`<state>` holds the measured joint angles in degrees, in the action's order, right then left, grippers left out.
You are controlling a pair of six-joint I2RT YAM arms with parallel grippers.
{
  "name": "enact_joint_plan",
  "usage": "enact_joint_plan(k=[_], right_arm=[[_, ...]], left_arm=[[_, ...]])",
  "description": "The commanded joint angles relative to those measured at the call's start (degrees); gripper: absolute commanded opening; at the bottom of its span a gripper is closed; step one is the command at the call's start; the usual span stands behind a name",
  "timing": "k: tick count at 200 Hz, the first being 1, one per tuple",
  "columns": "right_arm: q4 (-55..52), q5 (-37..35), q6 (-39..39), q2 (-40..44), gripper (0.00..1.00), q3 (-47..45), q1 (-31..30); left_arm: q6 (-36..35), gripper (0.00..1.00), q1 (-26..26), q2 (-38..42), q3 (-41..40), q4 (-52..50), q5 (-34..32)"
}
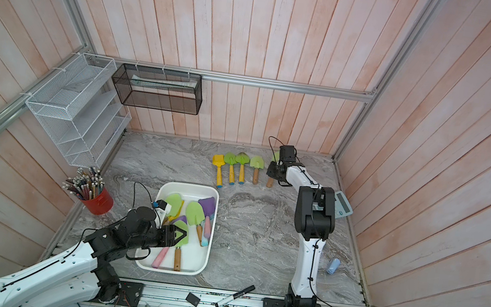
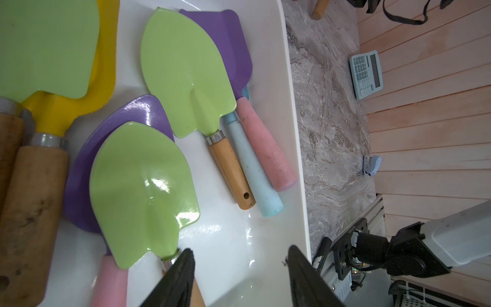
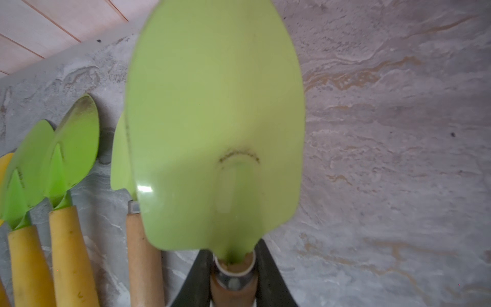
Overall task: Take the shovel out of the storage box
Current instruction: Place the shovel at the center of the board.
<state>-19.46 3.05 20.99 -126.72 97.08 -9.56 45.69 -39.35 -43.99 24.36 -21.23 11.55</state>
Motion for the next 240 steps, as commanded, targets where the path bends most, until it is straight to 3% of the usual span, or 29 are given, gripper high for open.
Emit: enact_joint_plan(k=[1,102,199,240], right_arm=[[-2.5,-1.2,-0.6,-2.5,0.22,4.1,-0.4],[-9.4,-5.7,-3.0,-12.7,0.24,17.3,-1.9],[-9.7,-4.7,-3.8,-13.4,0.35,17.8,-2.0],[-8.2,-4.2,-3.6,-8.2,0.45,14.8,-2.0]], left_arm=[[0.5,0.58,-0.1,2.2,-1.1,-0.5,0.1],[3.2,0.58,-0.4,7.3,-4.3,-2.6,-0.4],[2.9,0.58,-1.7,2.2,-3.5,-0.2,-0.2],[4.1,0.58,-3.4,1.9,-3.4,-0.9,-1.7]])
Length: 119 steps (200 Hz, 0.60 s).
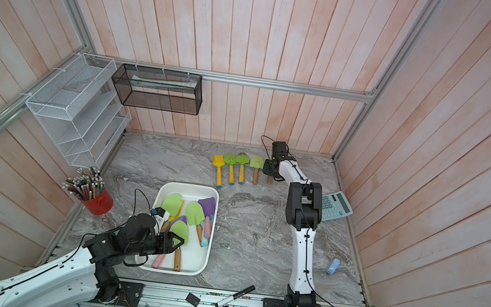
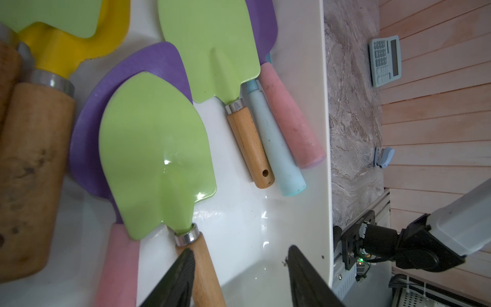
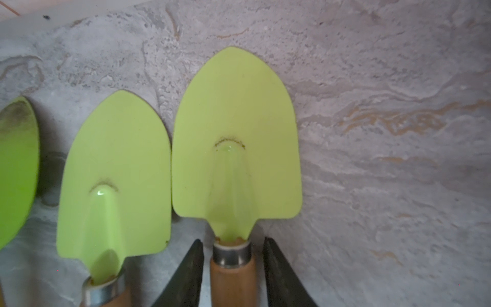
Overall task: Take the shovel out of the storage box
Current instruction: Place the shovel at the center of the board, then pick up the shovel from the storage box.
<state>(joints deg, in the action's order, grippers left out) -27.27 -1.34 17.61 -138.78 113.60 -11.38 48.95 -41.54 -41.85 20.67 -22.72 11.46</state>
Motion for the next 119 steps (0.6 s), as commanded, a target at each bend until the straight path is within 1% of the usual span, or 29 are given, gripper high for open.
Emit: enact_joint_plan(k=[1,28,37,55,63,84,113,115,119], right_arm=[[-0.4,0.2,-0.2,4.1,0.45,-1.8,-0.1],[1.6,-0.1,0.7,10.6,0.50,-6.4,0.0],[3.2,-0.1,1.4,13.9,0.51,-9.4,-0.1],[7.3,-1.6,2.9,21.2,0.51,-18.5,-0.8],[9.8,-2.7,2.9,24.6,0.51,-23.0,-1.8],[15.1,-2.8,4.1,32.4,0.52,-33.8,-5.0],[17.8,-3.3,5.1,39.5,0.52,-42.6,-10.1],[18.0,-3.2,5.1,39.9,0.52,-43.1,-10.4],[18.1,-3.0,5.3,40.6,0.52,-44.0,-10.9]], left_arm=[[0.9,0.58,-1.3,-0.3,0.3,0.5,-1.7],[1.7,0.58,-4.1,-3.1,1.7,-0.7,-4.8],[2.0,0.58,-5.3,-4.5,2.5,-1.2,-6.4],[2.9,0.58,-7.5,-7.4,4.4,-3.1,-9.6],[3.5,0.58,-8.5,-8.8,5.4,-4.5,-11.4],[5.2,0.58,-11.0,-11.5,7.8,-7.8,-15.1],[9.2,0.57,-12.6,-15.4,10.1,-11.5,-17.8],[9.6,0.57,-14.1,-15.7,10.2,-11.9,-18.0],[10.2,0.57,-15.0,-16.3,10.6,-12.3,-18.5]])
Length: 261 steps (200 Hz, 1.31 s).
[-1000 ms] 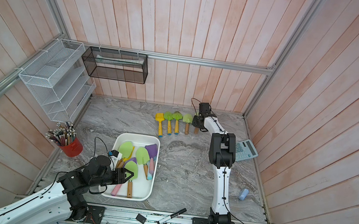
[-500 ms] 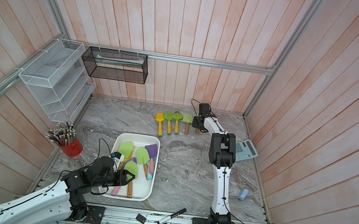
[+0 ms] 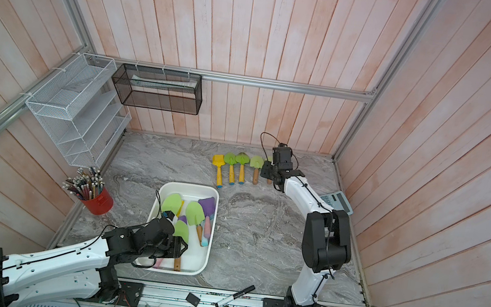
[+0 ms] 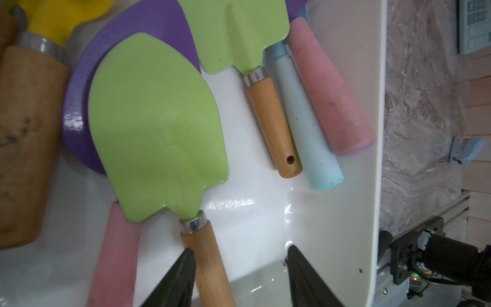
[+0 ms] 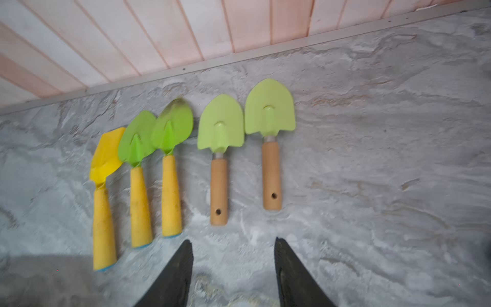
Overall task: Take the shovel out of the storage box
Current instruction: Pick up the shovel from the storage box.
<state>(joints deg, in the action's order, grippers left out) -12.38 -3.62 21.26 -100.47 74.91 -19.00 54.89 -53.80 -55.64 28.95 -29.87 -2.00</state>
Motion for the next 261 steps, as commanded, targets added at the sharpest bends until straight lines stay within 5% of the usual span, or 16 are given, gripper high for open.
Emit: enact_joint_plan(k=[1,120,261], right_arm=[[3.3,-0.7,1.6,2.5,0.52,-5.6,-3.4],[8.6,5.6,3.3,12.8,0.54,-20.0,-7.5],[9.1,6.7,3.9,15.1,0.52,-21.9,-7.9]], left_arm=[[4.4,0.57,-2.9,-2.6,2.4,-5.3,-5.1],[20.4,0.53,-14.0,-17.5,7.3,-10.9,-9.6],[18.5,0.23,-11.3,-15.2,4.1,-6.8,-11.2]])
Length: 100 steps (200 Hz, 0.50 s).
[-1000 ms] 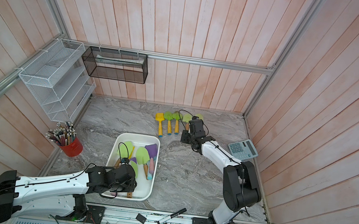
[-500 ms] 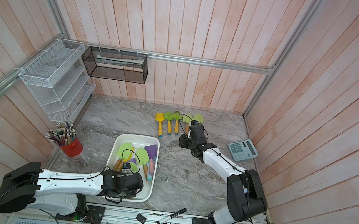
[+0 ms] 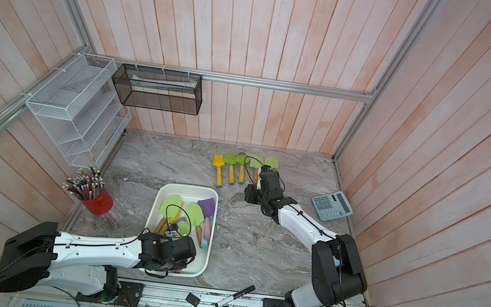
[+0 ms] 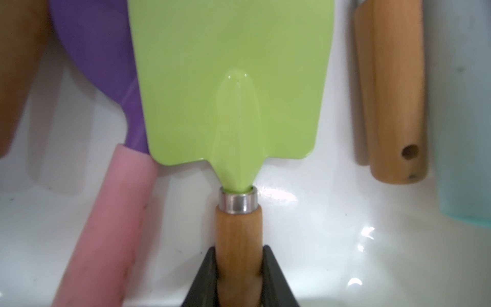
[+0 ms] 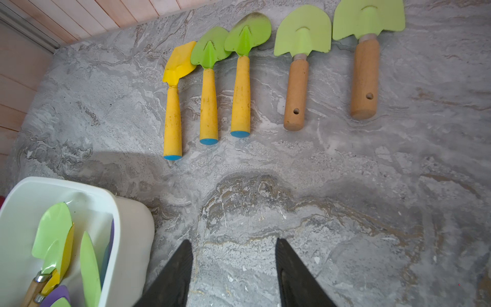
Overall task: Take the shovel out of the storage box
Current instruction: Pick up the shovel from the storage box.
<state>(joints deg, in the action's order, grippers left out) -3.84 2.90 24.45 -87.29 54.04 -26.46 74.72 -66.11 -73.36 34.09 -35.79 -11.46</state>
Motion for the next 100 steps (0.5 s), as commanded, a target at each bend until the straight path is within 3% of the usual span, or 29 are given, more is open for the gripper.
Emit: enact_joint_plan(k=[1,54,100], right_arm=[[0.6,0.2,0.7,2.0,0.52,-1.0,-0.4],[0.7,0.8,1.3,5.6,0.51,-2.0,-1.0],[3.1,7.0,3.0,8.6,0.51,-3.5,-1.1]], left_arm=[[-1.5,0.23,1.0,2.7,-1.1,-0.8,-1.8],[-9.8,0.22,8.2,14.7,-2.1,3.7,0.9],[-18.1,0.21,19.3,23.3,-3.8,11.3,11.7]])
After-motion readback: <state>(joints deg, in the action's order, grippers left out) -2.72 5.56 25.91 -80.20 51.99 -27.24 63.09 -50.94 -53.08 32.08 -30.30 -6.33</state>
